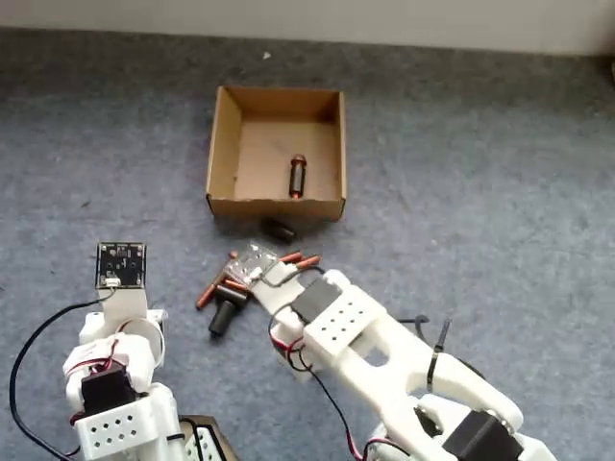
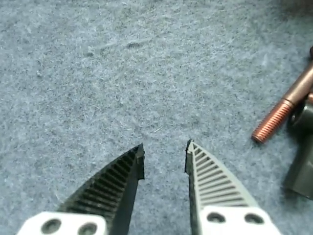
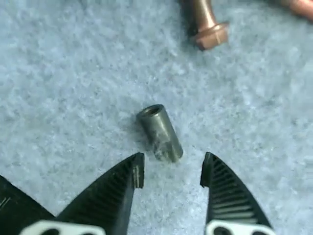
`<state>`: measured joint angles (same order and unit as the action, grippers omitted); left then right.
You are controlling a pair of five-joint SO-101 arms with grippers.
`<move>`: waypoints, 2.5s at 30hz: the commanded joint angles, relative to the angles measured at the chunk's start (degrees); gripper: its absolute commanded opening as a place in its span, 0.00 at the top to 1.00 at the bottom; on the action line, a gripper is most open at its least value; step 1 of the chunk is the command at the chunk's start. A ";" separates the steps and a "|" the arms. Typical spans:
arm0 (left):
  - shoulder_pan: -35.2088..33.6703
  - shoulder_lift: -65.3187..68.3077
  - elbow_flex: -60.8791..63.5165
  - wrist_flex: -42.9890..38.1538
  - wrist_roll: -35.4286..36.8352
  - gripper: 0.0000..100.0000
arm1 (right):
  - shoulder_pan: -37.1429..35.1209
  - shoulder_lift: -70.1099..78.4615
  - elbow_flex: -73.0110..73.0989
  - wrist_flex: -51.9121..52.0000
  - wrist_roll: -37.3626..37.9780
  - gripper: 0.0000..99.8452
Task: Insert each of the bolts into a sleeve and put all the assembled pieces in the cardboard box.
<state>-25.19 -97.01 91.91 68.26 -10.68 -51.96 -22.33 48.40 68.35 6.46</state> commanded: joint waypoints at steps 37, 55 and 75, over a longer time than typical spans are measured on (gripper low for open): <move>3.91 0.31 -9.80 0.26 -2.37 0.84 | 35.38 -19.38 10.86 -26.15 -34.37 0.99; 25.54 45.76 -42.51 4.48 -7.56 0.84 | 42.07 -19.47 24.66 -45.23 -35.96 0.99; 28.70 83.65 -50.77 -11.60 -7.56 0.84 | 41.80 -19.38 25.01 -45.23 -35.87 0.99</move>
<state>2.59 -18.33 45.58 58.51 -17.98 -10.55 -39.65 73.80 24.22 -28.79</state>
